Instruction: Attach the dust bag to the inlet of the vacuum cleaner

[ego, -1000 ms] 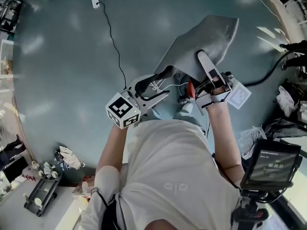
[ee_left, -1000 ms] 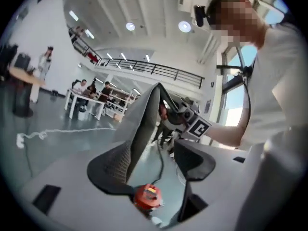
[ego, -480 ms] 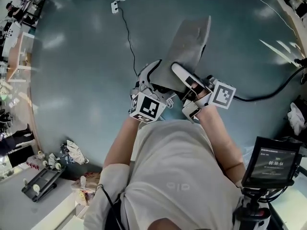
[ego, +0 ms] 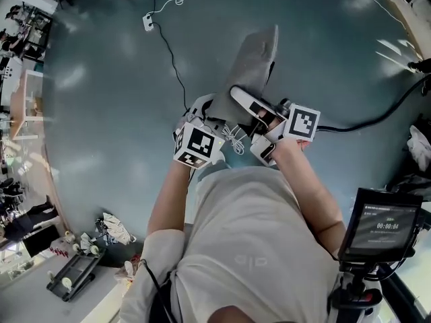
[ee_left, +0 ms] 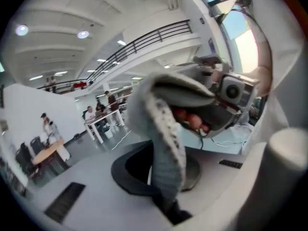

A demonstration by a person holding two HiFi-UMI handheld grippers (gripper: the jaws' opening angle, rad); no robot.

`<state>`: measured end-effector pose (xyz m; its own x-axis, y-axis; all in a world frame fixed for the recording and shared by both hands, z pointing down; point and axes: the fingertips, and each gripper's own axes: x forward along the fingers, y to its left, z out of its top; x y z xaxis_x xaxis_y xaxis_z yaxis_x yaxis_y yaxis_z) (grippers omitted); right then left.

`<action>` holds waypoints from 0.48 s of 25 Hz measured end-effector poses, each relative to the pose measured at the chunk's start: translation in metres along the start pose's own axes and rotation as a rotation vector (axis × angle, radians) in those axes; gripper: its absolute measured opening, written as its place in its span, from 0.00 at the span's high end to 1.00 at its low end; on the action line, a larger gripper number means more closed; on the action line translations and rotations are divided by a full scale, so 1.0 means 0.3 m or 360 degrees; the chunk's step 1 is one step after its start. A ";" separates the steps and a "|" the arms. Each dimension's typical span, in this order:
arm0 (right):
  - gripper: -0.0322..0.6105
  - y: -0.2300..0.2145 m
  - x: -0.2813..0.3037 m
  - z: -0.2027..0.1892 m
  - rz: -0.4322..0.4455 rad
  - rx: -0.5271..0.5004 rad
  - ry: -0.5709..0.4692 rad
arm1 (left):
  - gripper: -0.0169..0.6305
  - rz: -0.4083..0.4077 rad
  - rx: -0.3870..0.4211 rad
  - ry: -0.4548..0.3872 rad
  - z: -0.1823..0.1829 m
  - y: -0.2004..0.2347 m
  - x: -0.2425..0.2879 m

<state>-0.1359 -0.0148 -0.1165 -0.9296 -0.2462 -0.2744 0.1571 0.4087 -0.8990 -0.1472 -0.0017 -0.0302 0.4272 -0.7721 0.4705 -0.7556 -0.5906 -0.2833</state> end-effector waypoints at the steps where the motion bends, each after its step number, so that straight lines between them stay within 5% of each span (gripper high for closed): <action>1: 0.92 -0.004 0.002 -0.008 -0.0007 -0.0006 0.0026 | 0.95 -0.0051 0.0118 -0.0020 0.019 -0.036 0.007; 3: 0.92 -0.020 0.006 -0.027 -0.0041 -0.0034 0.0078 | 0.95 -0.0080 0.0290 -0.0022 0.038 -0.078 0.024; 5: 0.92 -0.053 0.003 -0.022 -0.0087 -0.0051 0.0097 | 0.95 -0.0074 0.0233 0.0021 0.021 -0.071 0.048; 8: 0.92 -0.094 -0.012 0.020 -0.0111 -0.0106 0.0167 | 0.95 -0.0009 -0.0072 0.0131 -0.054 0.004 0.058; 12: 0.87 -0.129 -0.032 0.021 -0.0098 -0.0240 0.0513 | 0.95 0.0174 -0.0714 0.0082 -0.143 0.190 0.020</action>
<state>-0.1308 -0.0338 -0.0812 -0.9970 0.0053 -0.0777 0.0686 0.5327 -0.8435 -0.2090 -0.0300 -0.0077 0.3166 -0.8049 0.5019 -0.9398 -0.3379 0.0511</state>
